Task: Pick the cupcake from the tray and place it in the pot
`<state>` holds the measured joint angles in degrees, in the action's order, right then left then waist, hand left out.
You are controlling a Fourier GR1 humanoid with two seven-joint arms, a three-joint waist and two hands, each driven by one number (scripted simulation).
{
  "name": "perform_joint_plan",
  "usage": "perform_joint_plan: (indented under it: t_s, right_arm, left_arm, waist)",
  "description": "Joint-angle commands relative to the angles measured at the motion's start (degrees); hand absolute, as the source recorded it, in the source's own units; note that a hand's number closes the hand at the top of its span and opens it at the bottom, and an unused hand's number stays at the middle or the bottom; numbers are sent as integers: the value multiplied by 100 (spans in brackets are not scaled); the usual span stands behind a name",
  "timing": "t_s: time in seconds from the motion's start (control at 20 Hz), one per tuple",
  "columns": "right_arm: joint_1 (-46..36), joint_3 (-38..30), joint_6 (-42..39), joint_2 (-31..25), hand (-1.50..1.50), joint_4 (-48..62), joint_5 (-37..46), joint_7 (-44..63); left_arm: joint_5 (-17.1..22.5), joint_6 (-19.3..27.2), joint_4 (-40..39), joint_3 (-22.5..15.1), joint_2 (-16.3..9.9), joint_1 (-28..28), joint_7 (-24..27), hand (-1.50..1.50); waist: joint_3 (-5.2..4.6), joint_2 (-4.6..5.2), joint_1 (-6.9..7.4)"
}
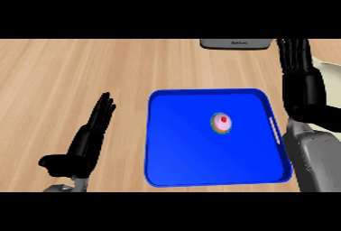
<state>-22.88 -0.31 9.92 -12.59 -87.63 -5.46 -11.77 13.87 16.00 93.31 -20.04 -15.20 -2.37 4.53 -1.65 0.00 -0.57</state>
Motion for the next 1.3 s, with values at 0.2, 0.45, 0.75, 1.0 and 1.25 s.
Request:
perform_joint_plan:
  t_s: [0.2, 0.45, 0.75, 1.0, 1.25]
  right_arm:
    - [1174, -363, 1336, -707, 150, -1637, 1661, -708]
    - [2618, -1077, 3291, 95, -150, -1266, 2701, -162]
    - [4046, 941, 4446, 1227, -150, -2744, 4171, -1091]
    - [5372, 2065, 4941, 1250, -150, -2585, 5533, -51]
    - [5967, 2109, 3994, 1256, -150, -2444, 6513, 1240]
  left_arm:
    - [-73, 494, -122, 831, -239, 270, 300, 0]
    - [-28, 568, -64, 821, -109, 546, 419, 0]
    - [-273, 641, -264, 520, 163, 199, 422, 0]
    - [-81, 357, -84, 652, -4, 421, 497, 0]
    - [-203, 454, -83, 627, 40, 236, 487, 0]
  waist:
    - [144, -198, -418]
    - [142, -129, -584]
    - [152, -43, -226]
    - [135, -11, -65]
    - [107, 99, -4]
